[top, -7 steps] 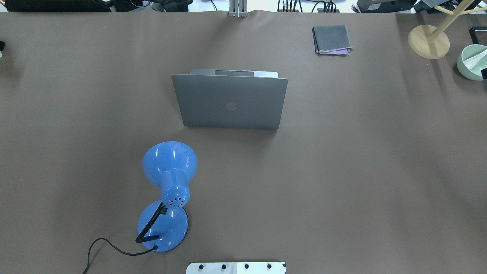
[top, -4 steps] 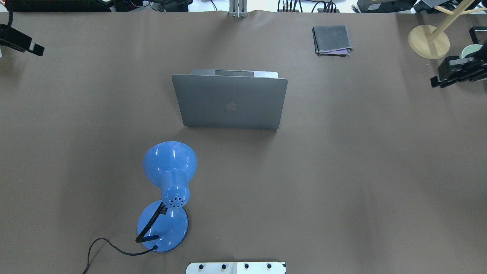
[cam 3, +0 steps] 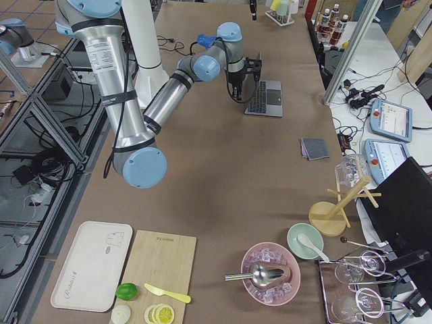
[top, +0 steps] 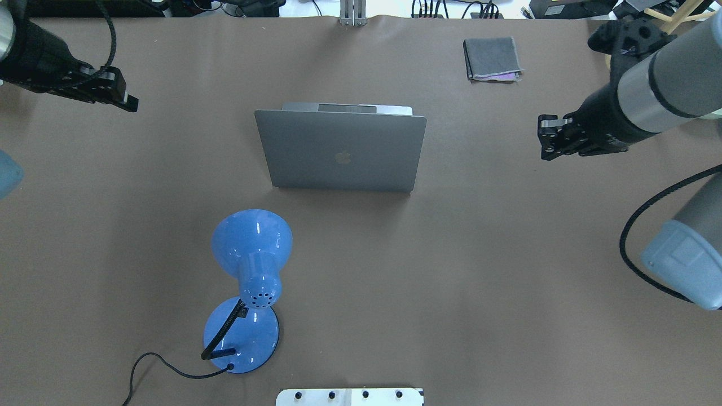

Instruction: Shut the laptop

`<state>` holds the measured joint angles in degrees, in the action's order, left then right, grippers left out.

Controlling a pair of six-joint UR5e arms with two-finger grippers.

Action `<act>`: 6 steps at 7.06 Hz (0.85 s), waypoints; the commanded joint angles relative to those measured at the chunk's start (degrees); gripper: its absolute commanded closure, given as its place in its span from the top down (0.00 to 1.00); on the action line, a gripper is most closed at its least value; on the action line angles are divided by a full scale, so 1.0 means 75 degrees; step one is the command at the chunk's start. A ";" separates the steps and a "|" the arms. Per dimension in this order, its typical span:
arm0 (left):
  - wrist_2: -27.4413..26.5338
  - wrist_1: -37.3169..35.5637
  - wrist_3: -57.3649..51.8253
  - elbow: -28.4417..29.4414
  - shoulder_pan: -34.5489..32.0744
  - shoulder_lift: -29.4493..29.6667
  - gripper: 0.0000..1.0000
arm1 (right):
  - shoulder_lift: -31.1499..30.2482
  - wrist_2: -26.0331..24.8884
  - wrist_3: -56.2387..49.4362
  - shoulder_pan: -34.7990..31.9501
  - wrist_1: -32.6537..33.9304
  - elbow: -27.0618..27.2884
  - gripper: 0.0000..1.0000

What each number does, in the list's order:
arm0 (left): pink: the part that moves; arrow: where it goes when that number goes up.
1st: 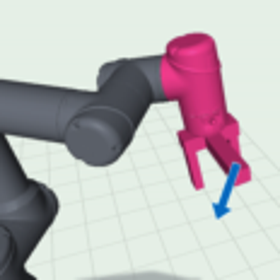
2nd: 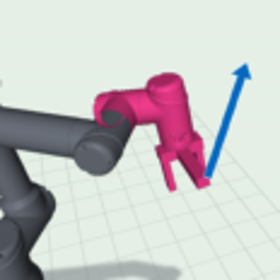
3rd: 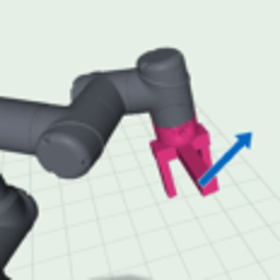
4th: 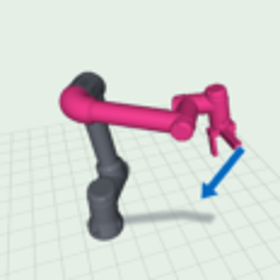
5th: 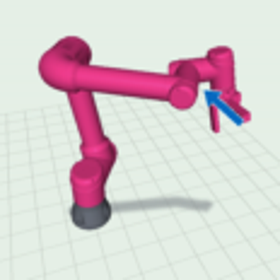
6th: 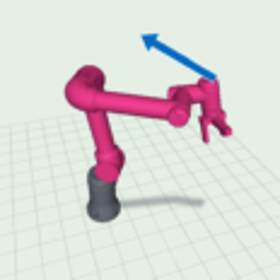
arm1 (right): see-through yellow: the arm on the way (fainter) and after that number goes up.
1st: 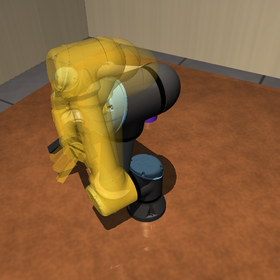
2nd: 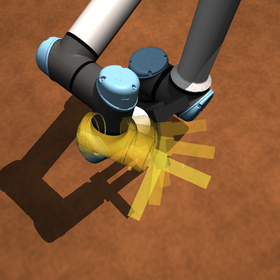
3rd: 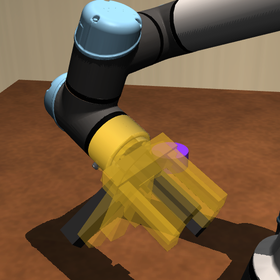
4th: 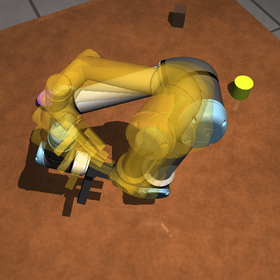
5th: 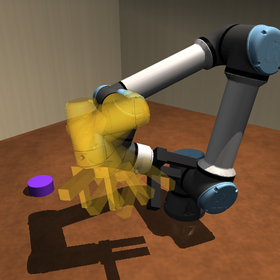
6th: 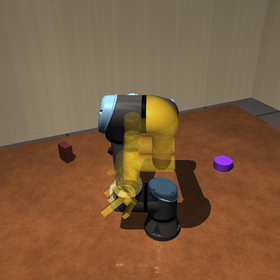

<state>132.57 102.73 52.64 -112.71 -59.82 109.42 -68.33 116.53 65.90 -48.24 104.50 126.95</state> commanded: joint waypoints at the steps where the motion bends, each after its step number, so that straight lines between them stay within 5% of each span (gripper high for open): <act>1: -0.0434 -0.0602 0.1402 0.0005 0.0916 0.0722 0.00 | 0.0930 -0.0653 0.0854 0.0898 0.1043 -0.0040 0.00; 3: -0.1406 -0.1786 0.1815 0.0074 0.1877 0.1683 0.00 | 0.1374 -0.1040 0.1639 0.1461 0.1078 -0.0343 0.00; 6: -0.1667 -0.1932 0.1853 0.0846 0.2162 0.2365 0.00 | 0.2136 -0.1205 0.2158 0.1744 0.1067 -0.1280 0.00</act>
<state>120.80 88.51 66.42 -108.53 -44.44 125.35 -54.28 107.80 80.65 -35.79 112.51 119.86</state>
